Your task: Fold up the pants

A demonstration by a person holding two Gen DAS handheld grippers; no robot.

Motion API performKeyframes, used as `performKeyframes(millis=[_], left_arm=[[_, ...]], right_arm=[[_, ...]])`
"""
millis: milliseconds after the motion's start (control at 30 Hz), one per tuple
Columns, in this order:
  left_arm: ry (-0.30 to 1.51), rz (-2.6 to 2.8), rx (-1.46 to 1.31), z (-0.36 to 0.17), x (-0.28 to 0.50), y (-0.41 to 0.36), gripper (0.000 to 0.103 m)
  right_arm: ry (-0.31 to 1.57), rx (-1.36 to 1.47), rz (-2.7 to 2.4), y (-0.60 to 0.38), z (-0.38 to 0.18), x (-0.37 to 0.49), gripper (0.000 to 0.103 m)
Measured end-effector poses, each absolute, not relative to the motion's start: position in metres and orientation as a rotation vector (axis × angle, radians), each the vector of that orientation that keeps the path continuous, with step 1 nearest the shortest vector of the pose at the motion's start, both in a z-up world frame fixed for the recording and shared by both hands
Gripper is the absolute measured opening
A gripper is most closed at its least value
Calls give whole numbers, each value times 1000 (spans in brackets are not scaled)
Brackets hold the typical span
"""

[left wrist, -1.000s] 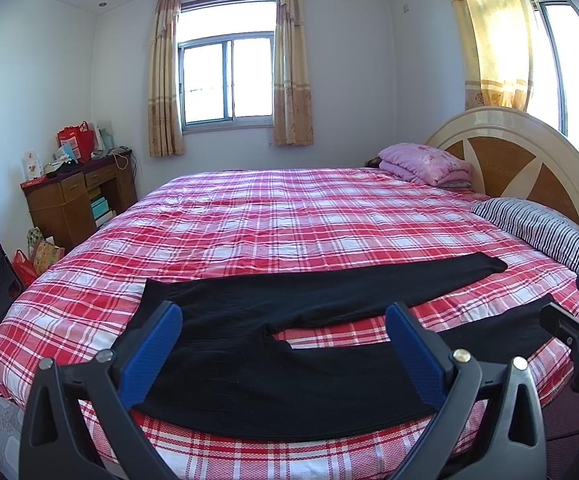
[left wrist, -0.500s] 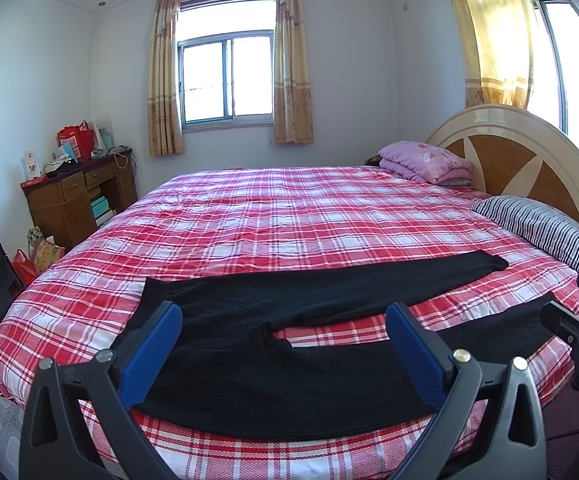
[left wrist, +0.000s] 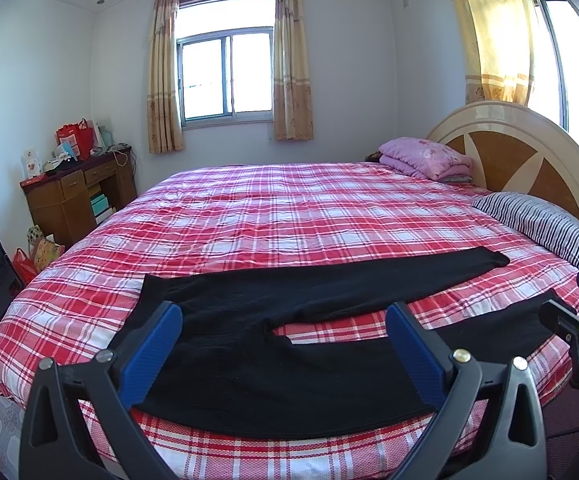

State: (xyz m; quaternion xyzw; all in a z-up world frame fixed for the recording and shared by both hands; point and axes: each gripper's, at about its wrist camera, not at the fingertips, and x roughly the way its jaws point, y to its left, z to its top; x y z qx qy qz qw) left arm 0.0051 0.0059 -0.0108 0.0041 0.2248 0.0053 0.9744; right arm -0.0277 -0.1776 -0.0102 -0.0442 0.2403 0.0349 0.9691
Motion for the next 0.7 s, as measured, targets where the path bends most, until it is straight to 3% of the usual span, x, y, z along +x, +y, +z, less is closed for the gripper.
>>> performKeyframes(millis=[367, 700], left_arm=[[534, 26, 119, -58, 64, 15, 103], [695, 194, 156, -104, 176, 119, 103]], right_arm=[[567, -143, -9, -193, -49, 34, 102], [728, -186, -10, -212, -86, 138, 102]])
